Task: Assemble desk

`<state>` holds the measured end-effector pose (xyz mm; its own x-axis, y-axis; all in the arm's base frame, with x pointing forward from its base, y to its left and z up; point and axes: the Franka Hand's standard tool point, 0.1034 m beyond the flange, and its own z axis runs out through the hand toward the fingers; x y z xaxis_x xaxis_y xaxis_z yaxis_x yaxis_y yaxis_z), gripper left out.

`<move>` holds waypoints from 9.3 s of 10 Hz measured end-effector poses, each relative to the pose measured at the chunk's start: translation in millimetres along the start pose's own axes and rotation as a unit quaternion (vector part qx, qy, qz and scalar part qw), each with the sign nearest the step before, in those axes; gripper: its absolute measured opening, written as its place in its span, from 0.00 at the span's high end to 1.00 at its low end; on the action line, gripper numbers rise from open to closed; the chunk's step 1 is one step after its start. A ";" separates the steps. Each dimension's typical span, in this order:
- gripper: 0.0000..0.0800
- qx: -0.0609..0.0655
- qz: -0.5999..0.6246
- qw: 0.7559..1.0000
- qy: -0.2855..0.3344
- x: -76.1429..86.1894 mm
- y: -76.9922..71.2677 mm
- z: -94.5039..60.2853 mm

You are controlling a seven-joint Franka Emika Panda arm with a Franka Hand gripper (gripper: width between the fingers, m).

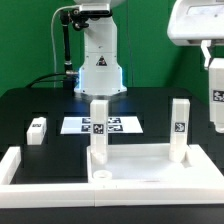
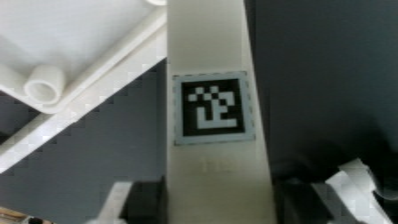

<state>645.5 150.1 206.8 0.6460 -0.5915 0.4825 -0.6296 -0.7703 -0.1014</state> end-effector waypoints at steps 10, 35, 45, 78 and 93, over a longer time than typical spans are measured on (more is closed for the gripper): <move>0.64 0.004 -0.011 1.000 0.028 16.0 4.4 13.2; 0.64 -0.072 -0.001 0.995 0.071 -14.3 33.0 67.6; 0.64 -0.088 -0.019 0.990 0.111 -31.0 28.6 75.3; 0.19 -0.059 -0.032 0.997 0.034 36.2 35.7 35.3; 0.19 -0.042 0.075 0.986 -0.144 29.4 42.6 51.3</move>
Offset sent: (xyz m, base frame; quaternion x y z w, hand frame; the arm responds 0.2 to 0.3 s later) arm 0.0177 -0.0418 0.0114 -0.0055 0.0932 -0.0634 0.9936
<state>659.8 87.6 172.1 0.6307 -0.7502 0.1984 -0.7534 -0.6533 -0.0748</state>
